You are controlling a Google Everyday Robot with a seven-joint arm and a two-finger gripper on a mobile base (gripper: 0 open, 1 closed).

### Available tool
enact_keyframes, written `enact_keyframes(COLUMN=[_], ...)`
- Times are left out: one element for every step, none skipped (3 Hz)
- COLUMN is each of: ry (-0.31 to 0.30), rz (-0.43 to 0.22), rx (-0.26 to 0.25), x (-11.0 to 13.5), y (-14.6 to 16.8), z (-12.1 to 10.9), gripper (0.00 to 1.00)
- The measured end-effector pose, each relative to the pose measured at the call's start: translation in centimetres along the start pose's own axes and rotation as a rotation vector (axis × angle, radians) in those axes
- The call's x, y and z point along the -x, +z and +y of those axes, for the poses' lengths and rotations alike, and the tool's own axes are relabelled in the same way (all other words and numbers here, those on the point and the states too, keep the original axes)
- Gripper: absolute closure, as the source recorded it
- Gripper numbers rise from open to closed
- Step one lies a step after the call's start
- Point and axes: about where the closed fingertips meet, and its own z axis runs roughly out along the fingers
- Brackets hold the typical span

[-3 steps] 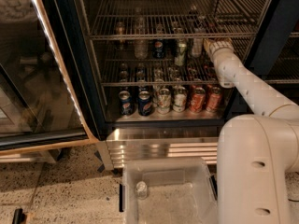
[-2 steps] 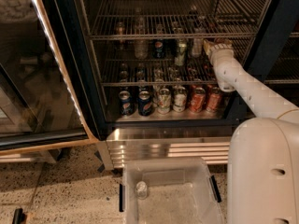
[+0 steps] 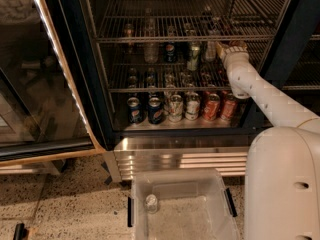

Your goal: Pick coke can from middle shelf of fridge

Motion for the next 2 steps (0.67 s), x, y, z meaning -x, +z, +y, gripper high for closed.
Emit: enact_keyframes(ry=[-0.006, -0.009], rz=[-0.010, -0.012], rx=[-0.014, -0.028], x=[0.50, 0.72], y=[0.39, 0.74], z=[-0.46, -0.90], gripper=[0.40, 0.40])
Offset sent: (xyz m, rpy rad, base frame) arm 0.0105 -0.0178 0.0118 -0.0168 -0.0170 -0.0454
